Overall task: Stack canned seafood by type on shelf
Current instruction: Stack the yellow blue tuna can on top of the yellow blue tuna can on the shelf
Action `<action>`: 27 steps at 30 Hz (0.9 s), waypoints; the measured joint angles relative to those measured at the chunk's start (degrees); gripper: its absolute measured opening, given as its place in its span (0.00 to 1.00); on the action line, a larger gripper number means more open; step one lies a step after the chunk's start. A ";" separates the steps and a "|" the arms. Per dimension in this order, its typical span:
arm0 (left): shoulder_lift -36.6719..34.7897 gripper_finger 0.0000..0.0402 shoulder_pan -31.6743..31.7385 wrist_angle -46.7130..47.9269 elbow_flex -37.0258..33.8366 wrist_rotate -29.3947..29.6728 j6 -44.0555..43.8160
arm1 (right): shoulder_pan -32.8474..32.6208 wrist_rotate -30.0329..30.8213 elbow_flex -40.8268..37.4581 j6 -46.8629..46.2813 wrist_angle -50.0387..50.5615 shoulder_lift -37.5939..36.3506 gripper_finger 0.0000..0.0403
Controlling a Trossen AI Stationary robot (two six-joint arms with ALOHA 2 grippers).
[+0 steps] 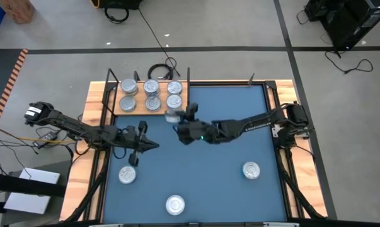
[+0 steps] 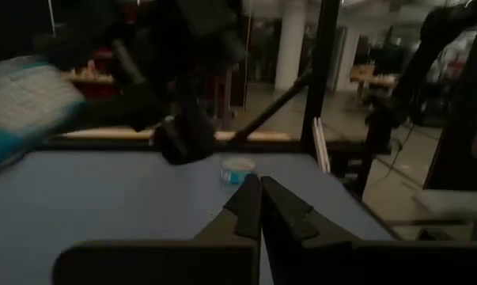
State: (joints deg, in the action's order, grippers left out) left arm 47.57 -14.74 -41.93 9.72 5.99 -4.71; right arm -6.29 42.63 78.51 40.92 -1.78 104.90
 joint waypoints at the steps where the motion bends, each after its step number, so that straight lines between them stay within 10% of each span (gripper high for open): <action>1: -0.51 0.03 0.00 -1.38 -0.45 0.05 0.00 | 0.86 -0.02 1.01 -0.02 0.85 0.00 0.36; 27: -3.76 0.03 -0.02 -2.36 -3.02 -4.12 0.13 | 12.65 10.31 38.28 9.30 15.95 28.05 0.36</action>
State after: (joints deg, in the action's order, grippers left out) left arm 43.81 -14.76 -44.29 6.70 1.87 -4.58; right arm 6.36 52.93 116.80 50.22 14.17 132.95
